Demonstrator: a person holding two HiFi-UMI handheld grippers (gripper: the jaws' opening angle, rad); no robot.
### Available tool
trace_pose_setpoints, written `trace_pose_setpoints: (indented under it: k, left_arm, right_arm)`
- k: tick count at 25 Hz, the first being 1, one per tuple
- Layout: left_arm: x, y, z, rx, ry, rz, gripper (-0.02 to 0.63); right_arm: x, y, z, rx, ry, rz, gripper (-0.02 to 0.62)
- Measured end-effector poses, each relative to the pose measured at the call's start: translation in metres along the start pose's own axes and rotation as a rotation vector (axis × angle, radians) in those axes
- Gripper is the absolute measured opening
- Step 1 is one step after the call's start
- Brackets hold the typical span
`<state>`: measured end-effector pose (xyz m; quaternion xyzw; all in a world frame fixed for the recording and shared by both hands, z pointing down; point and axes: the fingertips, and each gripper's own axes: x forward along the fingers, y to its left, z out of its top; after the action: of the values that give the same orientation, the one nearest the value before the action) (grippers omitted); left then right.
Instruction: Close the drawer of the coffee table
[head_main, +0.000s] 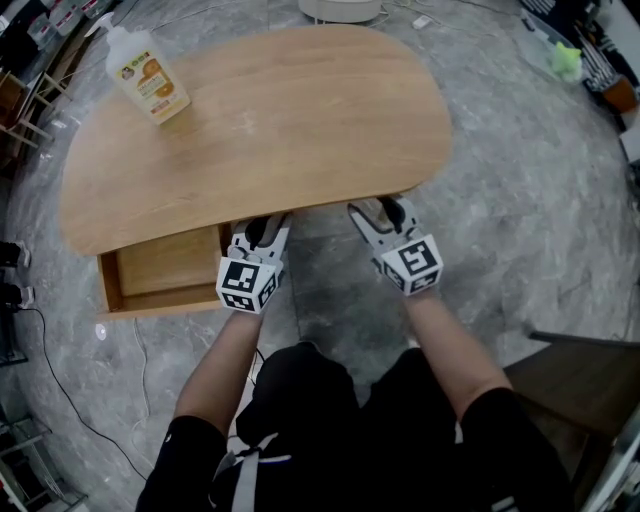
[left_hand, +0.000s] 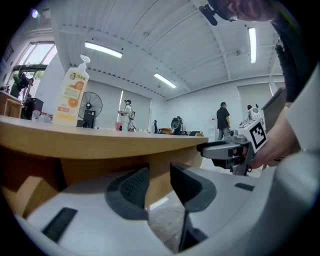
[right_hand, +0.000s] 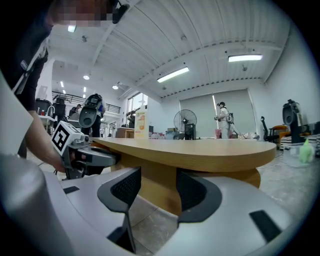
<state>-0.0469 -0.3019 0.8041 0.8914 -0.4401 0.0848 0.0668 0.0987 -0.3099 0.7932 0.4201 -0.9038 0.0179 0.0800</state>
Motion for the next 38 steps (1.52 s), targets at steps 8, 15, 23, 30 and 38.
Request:
trace_pose_setpoints:
  k: [8, 15, 23, 30, 38]
  left_arm:
    - [-0.03, -0.035, -0.001, -0.035, -0.083, -0.034, 0.123]
    - [-0.055, -0.082, 0.033, -0.039, -0.139, -0.048, 0.123]
    - [-0.108, -0.149, 0.084, -0.054, -0.046, -0.027, 0.123]
    - [-0.206, -0.192, 0.153, -0.101, 0.044, 0.055, 0.123]
    - [-0.351, -0.209, 0.226, -0.114, 0.137, 0.176, 0.123]
  right_arm:
    - [-0.034, 0.067, 0.017, -0.042, -0.06, 0.158, 0.195]
    - [-0.086, 0.081, 0.071, 0.083, -0.164, 0.131, 0.195]
    - [-0.195, 0.095, 0.123, 0.172, -0.06, 0.018, 0.195]
    - [-0.268, 0.149, 0.202, 0.159, -0.026, 0.028, 0.195]
    - [-0.319, 0.221, 0.291, 0.184, 0.076, 0.095, 0.195]
